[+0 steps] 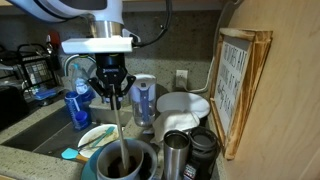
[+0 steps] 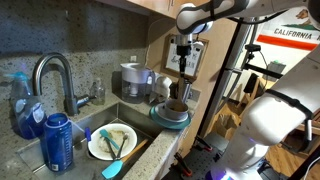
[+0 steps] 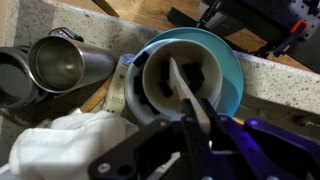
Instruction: Remove the wooden spatula from the holder and place it inside the white bowl, stir the contents in the bowl using the spatula, place the spatula back in the holder
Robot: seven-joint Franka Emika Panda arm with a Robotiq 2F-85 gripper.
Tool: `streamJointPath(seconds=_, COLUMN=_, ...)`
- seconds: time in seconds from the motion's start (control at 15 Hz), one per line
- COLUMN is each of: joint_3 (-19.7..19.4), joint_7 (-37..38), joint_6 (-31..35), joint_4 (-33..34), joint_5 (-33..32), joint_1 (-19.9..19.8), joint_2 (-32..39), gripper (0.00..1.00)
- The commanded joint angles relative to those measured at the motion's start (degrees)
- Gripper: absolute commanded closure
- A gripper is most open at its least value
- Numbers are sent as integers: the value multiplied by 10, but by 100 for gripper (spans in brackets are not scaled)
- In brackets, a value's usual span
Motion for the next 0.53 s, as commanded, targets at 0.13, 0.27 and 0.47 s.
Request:
streamJointPath(seconds=0.13, joint_3=17, joint_7=37, joint_6=16, joint_4=-2, joint_5=-41, joint_1=-8, joint_2=14, gripper=97)
streamJointPath(seconds=0.27, joint_3=16, joint_7=45, joint_6=30, joint_4=-4, joint_5=-35, joint_1=-7, joint_2=17, gripper=97)
streamJointPath(seconds=0.47, joint_3=15, joint_7=53, joint_6=52, joint_4=-8, joint_5=-31, joint_1=-7, joint_2=17, gripper=97)
